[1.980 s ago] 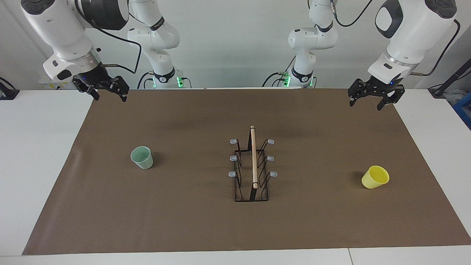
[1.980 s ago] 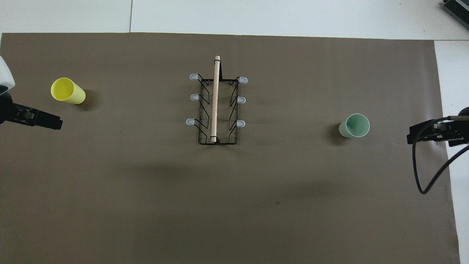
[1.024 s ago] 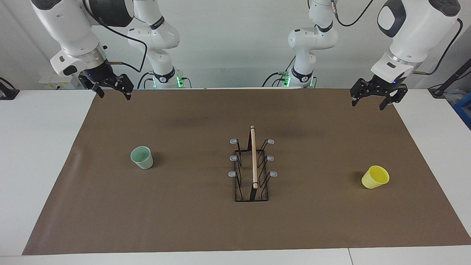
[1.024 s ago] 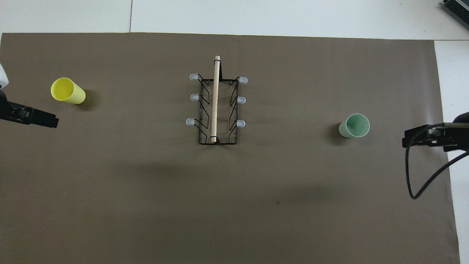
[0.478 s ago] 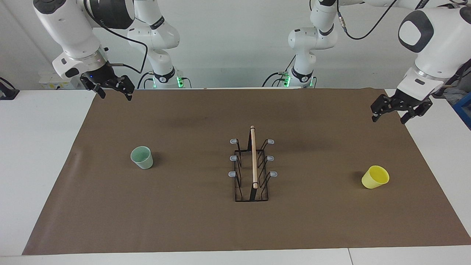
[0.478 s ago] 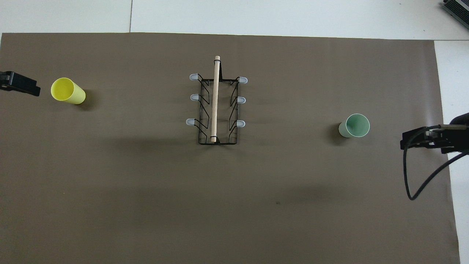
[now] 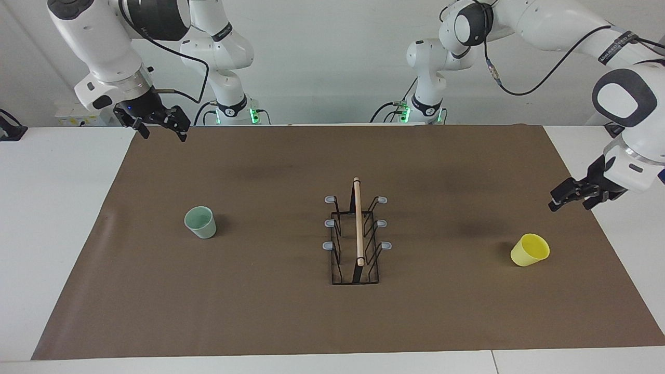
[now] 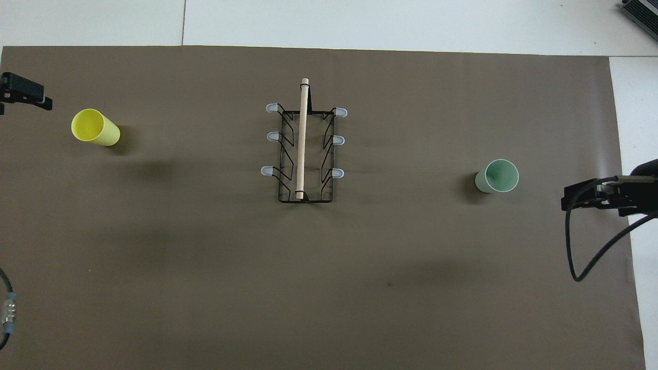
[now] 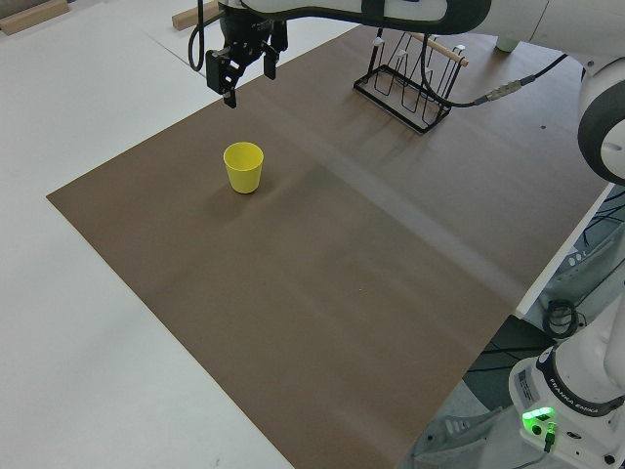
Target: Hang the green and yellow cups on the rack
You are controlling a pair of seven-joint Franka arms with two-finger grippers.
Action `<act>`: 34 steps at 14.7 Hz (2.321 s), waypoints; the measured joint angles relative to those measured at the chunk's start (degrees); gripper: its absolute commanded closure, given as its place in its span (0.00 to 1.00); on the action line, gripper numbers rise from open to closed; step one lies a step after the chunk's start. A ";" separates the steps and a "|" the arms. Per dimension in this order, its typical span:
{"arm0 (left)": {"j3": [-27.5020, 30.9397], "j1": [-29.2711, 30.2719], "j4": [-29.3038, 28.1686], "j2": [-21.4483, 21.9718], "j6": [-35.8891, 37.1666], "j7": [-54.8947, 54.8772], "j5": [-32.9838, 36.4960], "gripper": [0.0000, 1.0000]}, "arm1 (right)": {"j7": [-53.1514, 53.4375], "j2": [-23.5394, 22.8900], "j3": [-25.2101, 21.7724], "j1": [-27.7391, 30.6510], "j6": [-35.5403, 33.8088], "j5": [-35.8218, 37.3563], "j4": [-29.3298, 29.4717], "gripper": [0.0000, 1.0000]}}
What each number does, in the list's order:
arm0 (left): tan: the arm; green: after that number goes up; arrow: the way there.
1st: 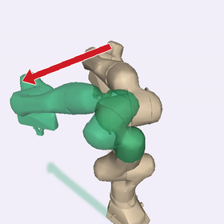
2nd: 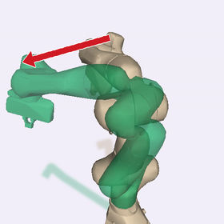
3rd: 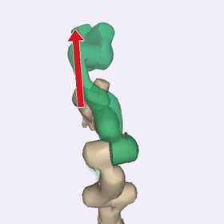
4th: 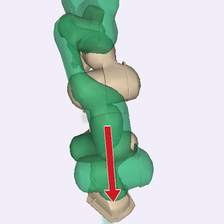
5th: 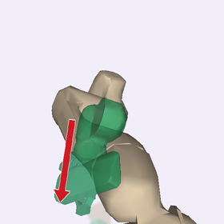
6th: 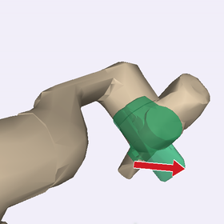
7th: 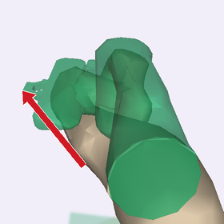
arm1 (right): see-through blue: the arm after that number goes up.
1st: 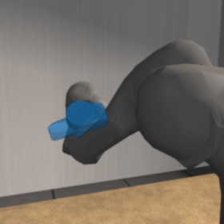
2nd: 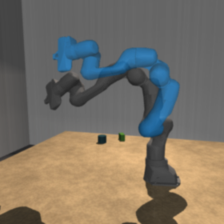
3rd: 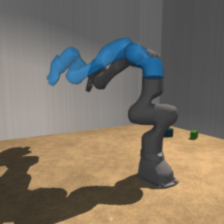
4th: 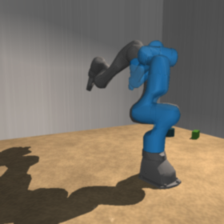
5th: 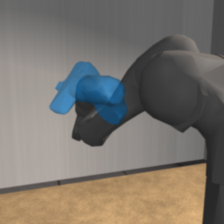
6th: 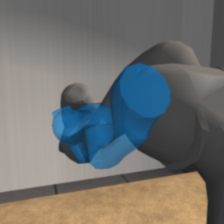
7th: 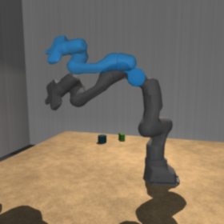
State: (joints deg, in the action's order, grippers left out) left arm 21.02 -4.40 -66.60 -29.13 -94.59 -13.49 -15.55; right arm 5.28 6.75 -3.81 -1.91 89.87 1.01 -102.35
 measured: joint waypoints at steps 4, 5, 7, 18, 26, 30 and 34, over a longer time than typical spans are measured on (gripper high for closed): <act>1.43 0.15 5.19 -6.54 -3.15 8.82 -2.80 0.00 | 0.05 0.03 0.55 -0.02 0.19 0.00 -0.17 0.00; 1.59 0.26 5.81 -7.65 -4.59 13.50 -4.63 0.00 | 0.05 0.03 0.66 -0.02 0.43 0.00 -0.18 0.00; 1.98 1.63 6.31 -9.69 -6.70 19.13 -7.88 0.00 | 0.05 0.04 0.71 -0.01 0.53 0.00 -0.18 0.00; 2.78 7.49 6.53 -19.77 -11.56 32.97 -10.62 0.00 | 0.05 0.10 0.69 0.02 0.58 0.00 -0.20 0.00; 3.47 7.47 -1.40 -18.77 -9.54 57.99 -21.85 0.00 | 0.24 0.28 0.73 -0.04 0.41 0.88 -0.13 0.00; 4.30 7.56 -11.64 -14.14 -9.53 62.00 -29.93 0.00 | 0.24 -3.15 1.10 0.05 -0.83 3.89 2.48 0.00; 6.10 7.82 -20.85 -10.37 -10.51 62.68 -41.28 0.00 | 0.24 -18.44 1.06 0.04 -0.53 6.18 14.26 0.00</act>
State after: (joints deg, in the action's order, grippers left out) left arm 27.12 3.42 -87.45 -39.50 -105.10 49.19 -56.83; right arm 5.52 -11.69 -2.75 -1.87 89.34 7.20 -88.10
